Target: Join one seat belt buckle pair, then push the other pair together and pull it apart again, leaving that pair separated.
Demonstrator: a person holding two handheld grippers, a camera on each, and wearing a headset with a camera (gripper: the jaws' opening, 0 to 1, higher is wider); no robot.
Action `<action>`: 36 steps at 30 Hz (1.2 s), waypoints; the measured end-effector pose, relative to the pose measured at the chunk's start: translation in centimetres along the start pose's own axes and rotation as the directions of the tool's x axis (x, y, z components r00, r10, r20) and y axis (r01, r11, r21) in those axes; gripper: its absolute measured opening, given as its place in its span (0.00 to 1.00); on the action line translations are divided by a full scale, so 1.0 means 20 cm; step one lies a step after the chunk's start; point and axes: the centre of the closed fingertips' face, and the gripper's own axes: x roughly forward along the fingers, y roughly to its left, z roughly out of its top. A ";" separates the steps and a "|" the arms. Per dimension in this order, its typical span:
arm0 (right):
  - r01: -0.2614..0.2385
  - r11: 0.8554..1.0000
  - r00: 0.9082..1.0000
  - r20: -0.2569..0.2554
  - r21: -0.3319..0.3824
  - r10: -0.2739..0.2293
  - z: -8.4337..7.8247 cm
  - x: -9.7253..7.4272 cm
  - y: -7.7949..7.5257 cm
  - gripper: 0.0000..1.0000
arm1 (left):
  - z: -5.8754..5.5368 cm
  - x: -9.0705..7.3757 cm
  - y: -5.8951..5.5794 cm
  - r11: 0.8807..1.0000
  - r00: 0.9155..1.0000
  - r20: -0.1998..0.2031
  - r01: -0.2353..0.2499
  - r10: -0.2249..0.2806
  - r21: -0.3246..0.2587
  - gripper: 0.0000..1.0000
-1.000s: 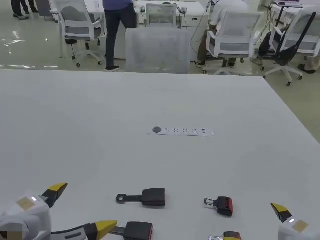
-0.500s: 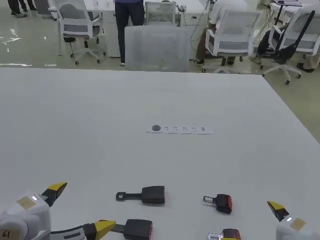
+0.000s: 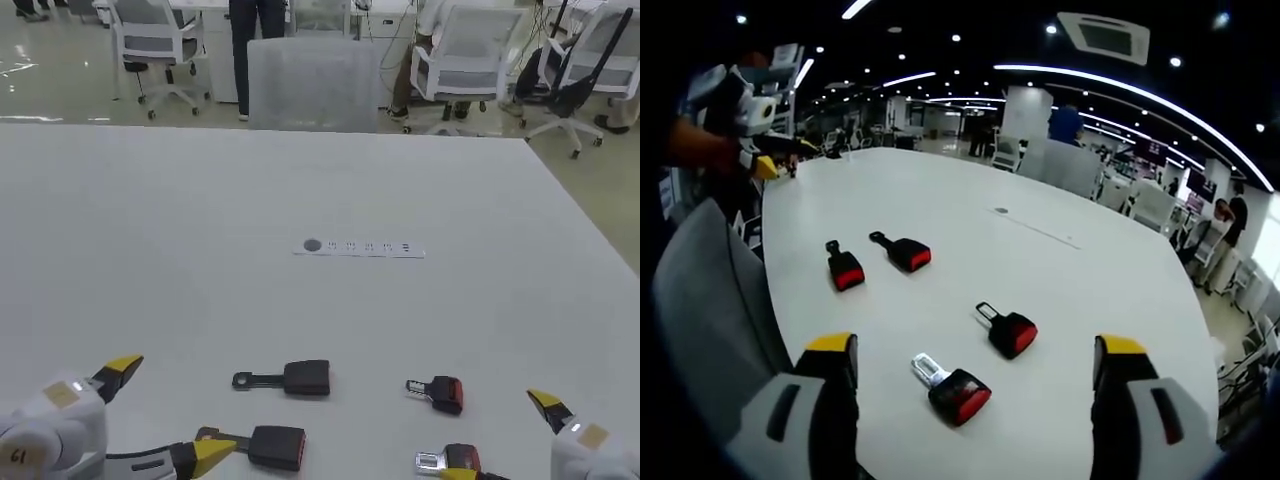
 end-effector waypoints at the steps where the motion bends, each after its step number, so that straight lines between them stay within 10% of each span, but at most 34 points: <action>1: -0.003 1.000 1.000 0.000 -0.003 0.003 0.00 0.00 0.00 0.99 | 0.00 0.00 0.00 1.000 1.000 0.000 0.001 -0.001 0.002 1.00; 36: -0.014 1.000 1.000 -0.011 -0.025 0.013 0.00 0.00 0.01 0.98 | 0.02 0.02 -0.02 1.000 0.999 0.011 0.030 -0.030 0.006 1.00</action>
